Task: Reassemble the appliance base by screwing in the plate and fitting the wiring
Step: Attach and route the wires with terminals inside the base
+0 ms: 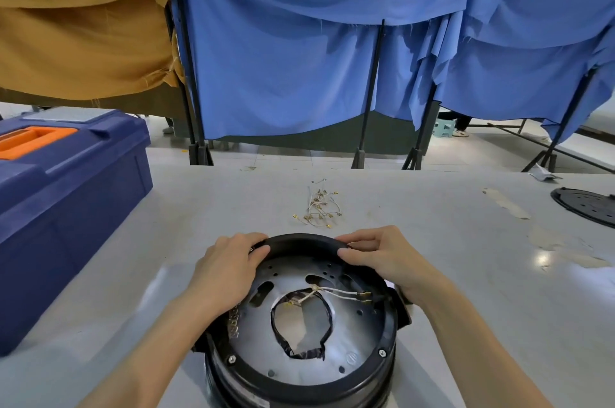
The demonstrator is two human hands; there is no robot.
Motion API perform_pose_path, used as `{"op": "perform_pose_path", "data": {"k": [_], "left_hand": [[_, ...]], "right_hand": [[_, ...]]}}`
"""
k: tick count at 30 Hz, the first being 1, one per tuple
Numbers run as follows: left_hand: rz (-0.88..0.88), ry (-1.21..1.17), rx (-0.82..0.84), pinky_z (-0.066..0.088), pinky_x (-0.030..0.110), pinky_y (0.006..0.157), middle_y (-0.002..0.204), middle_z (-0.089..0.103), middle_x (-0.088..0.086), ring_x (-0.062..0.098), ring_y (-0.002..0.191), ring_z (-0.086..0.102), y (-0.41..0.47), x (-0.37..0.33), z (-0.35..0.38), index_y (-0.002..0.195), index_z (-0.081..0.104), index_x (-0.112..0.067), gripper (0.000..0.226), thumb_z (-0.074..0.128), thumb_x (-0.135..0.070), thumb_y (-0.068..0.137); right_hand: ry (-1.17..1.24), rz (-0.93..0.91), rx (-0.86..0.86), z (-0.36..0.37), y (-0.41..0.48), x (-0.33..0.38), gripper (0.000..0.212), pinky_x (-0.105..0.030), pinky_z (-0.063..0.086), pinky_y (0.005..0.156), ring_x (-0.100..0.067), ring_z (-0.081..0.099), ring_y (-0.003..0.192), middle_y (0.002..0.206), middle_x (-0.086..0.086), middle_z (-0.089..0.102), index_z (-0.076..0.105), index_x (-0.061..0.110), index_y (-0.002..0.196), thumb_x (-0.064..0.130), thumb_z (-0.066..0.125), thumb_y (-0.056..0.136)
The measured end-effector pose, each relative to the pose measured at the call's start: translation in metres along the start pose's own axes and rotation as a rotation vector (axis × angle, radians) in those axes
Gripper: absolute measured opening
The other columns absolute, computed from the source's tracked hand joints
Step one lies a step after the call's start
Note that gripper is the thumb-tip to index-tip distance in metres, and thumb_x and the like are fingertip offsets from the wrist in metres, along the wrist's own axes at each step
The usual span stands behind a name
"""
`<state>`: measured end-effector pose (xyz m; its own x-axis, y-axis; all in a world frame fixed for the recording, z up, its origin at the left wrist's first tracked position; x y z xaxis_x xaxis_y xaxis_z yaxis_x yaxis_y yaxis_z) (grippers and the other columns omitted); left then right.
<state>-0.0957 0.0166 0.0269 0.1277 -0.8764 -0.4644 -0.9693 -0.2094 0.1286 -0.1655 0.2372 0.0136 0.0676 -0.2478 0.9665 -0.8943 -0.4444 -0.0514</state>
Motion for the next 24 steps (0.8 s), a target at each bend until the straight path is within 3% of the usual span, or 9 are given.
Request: {"op": "perform_pose_path", "data": {"k": [4, 7, 9, 12, 15, 18, 21, 24], "left_hand": [[-0.002, 0.005, -0.023, 0.046, 0.038, 0.092, 0.123, 0.064, 0.001, 0.029, 0.115, 0.053, 0.002, -0.008, 0.003, 0.131, 0.056, -0.034, 0.032, 0.041, -0.036, 0.102], [-0.007, 0.005, -0.033, 0.045, 0.038, 0.093, 0.125, 0.063, -0.001, 0.028, 0.118, 0.051, 0.003, -0.009, 0.003, 0.132, 0.055, -0.036, 0.033, 0.042, -0.038, 0.101], [-0.002, -0.014, -0.021, 0.046, 0.040, 0.094, 0.124, 0.064, -0.002, 0.027, 0.118, 0.053, 0.007, -0.007, 0.003, 0.130, 0.057, -0.037, 0.033, 0.044, -0.040, 0.100], [0.004, -0.040, -0.002, 0.047, 0.041, 0.095, 0.123, 0.065, -0.003, 0.026, 0.117, 0.055, 0.013, -0.004, 0.002, 0.129, 0.058, -0.039, 0.032, 0.046, -0.042, 0.099], [0.012, -0.037, 0.001, 0.047, 0.040, 0.094, 0.122, 0.065, -0.004, 0.025, 0.117, 0.054, 0.014, -0.004, 0.003, 0.128, 0.058, -0.042, 0.032, 0.045, -0.044, 0.099], [0.026, -0.039, -0.022, 0.050, 0.037, 0.087, 0.112, 0.068, -0.008, 0.024, 0.107, 0.058, 0.012, -0.003, 0.003, 0.124, 0.059, -0.046, 0.029, 0.044, -0.044, 0.099], [0.035, -0.030, -0.037, 0.049, 0.034, 0.080, 0.107, 0.069, -0.011, 0.022, 0.100, 0.059, 0.012, -0.003, 0.003, 0.122, 0.058, -0.048, 0.028, 0.043, -0.045, 0.099], [0.036, -0.027, -0.048, 0.049, 0.033, 0.078, 0.105, 0.069, -0.012, 0.021, 0.097, 0.059, 0.012, -0.003, 0.002, 0.123, 0.058, -0.050, 0.029, 0.042, -0.046, 0.099]], "right_hand": [[-0.058, 0.007, -0.011, -0.009, 0.003, 0.002, 0.014, -0.039, 0.060, 0.080, -0.029, 0.073, 0.086, 0.091, -0.010, 0.077, 0.075, 0.013, 0.100, 0.011, 0.071, 0.087], [-0.137, 0.010, -0.020, -0.013, 0.009, 0.005, 0.010, -0.035, 0.058, 0.081, -0.024, 0.073, 0.083, 0.086, -0.007, 0.077, 0.077, 0.016, 0.093, 0.022, 0.071, 0.089], [-0.221, 0.024, -0.057, -0.021, 0.019, 0.006, 0.018, -0.030, 0.055, 0.074, -0.018, 0.069, 0.075, 0.083, -0.007, 0.076, 0.078, 0.017, 0.087, 0.030, 0.066, 0.092], [-0.295, 0.035, -0.144, -0.033, 0.045, 0.005, 0.017, -0.026, 0.057, 0.067, -0.016, 0.068, 0.073, 0.086, -0.006, 0.075, 0.075, 0.012, 0.095, 0.023, 0.062, 0.095], [-0.421, 0.000, -0.200, -0.038, 0.075, 0.001, 0.027, -0.034, 0.052, 0.087, -0.022, 0.064, 0.106, 0.123, -0.006, 0.066, 0.064, 0.011, 0.123, 0.014, 0.055, 0.098], [-0.604, -0.026, -0.138, -0.032, 0.100, -0.003, 0.044, -0.034, 0.028, 0.113, -0.023, 0.035, 0.141, 0.154, 0.000, 0.037, 0.046, 0.016, 0.144, 0.008, 0.045, 0.101], [-0.748, -0.009, -0.047, -0.022, 0.117, -0.012, 0.047, -0.039, 0.025, 0.117, -0.025, 0.033, 0.142, 0.154, -0.002, 0.038, 0.040, 0.019, 0.148, 0.009, 0.042, 0.102], [-0.846, 0.008, -0.080, -0.020, 0.125, -0.014, 0.037, -0.045, 0.037, 0.108, -0.025, 0.051, 0.124, 0.135, -0.003, 0.059, 0.056, 0.016, 0.135, 0.019, 0.053, 0.099]]}}
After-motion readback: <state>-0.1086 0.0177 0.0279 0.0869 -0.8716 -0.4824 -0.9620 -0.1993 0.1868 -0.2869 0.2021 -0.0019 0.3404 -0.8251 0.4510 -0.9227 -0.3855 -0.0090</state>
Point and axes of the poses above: each hand's wrist, its own y-axis towards the middle knuckle, its own z-axis out of the palm, x = y × z, the point moved 9 cm from there along y, towards the middle knuckle
